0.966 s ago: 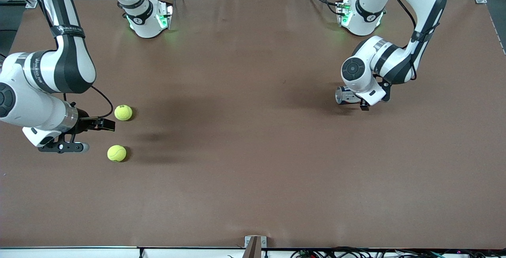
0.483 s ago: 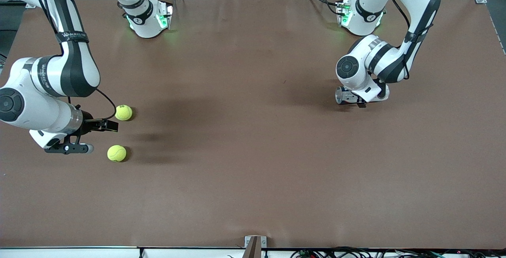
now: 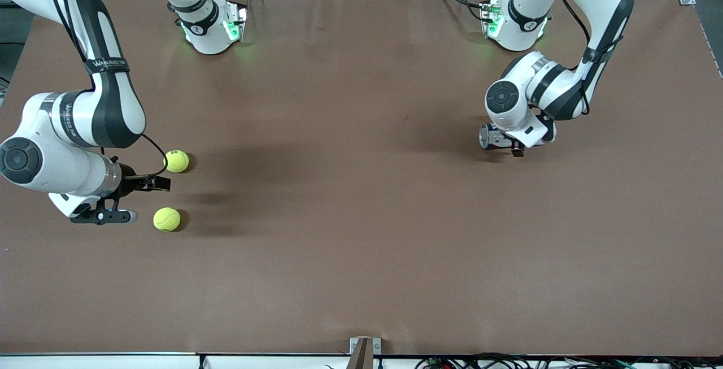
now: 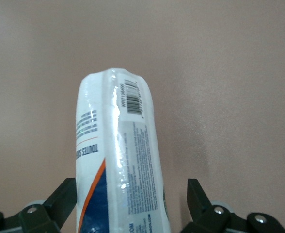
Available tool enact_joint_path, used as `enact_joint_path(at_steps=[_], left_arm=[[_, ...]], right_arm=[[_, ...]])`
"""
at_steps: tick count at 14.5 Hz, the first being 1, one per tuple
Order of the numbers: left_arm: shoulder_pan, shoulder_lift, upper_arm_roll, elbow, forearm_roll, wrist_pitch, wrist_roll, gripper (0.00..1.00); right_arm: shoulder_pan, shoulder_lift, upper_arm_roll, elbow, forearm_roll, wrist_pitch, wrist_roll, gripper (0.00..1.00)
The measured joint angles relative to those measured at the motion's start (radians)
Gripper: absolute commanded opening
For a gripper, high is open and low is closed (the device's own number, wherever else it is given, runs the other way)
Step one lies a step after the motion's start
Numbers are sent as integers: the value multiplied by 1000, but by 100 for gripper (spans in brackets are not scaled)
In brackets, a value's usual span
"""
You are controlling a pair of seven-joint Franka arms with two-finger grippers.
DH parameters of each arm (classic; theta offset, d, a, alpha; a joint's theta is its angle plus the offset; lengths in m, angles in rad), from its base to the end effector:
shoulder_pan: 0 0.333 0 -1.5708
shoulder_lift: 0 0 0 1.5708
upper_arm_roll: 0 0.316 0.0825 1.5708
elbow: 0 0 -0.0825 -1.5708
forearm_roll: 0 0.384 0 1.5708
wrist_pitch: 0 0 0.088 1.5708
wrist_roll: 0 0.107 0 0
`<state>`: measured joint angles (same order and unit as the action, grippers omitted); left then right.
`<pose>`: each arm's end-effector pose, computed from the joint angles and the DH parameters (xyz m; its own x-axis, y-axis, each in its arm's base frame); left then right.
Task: Insert tennis ball vertically with right arm
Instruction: 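Lower the right gripper over a yellow tennis ball and grasp it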
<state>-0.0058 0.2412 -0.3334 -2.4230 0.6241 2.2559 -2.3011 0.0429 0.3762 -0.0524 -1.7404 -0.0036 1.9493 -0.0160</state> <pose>0.4272 -0.1414 0.1911 0.1352 0.8920 0.4314 0.9838 -0.0690 -0.1656 0.6328 -0.0036 0.3479 0.9860 0.0084 -0.1664 0.0118 -0.9997 0.0197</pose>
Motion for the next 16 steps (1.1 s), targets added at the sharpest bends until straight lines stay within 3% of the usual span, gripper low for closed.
enact_joint_path(at_steps=[7, 13, 16], left_arm=[[52, -14, 0, -46, 17, 95, 0, 100], [65, -25, -1, -79, 17, 153, 0, 99], [68, -31, -1, -82, 17, 155, 0, 91]], right_arm=[[-19, 58, -1, -1, 0, 40, -12, 100], [-32, 96, -1, -1, 0, 159, -13, 100], [-36, 150, -1, 3, 0, 209, -13, 100]])
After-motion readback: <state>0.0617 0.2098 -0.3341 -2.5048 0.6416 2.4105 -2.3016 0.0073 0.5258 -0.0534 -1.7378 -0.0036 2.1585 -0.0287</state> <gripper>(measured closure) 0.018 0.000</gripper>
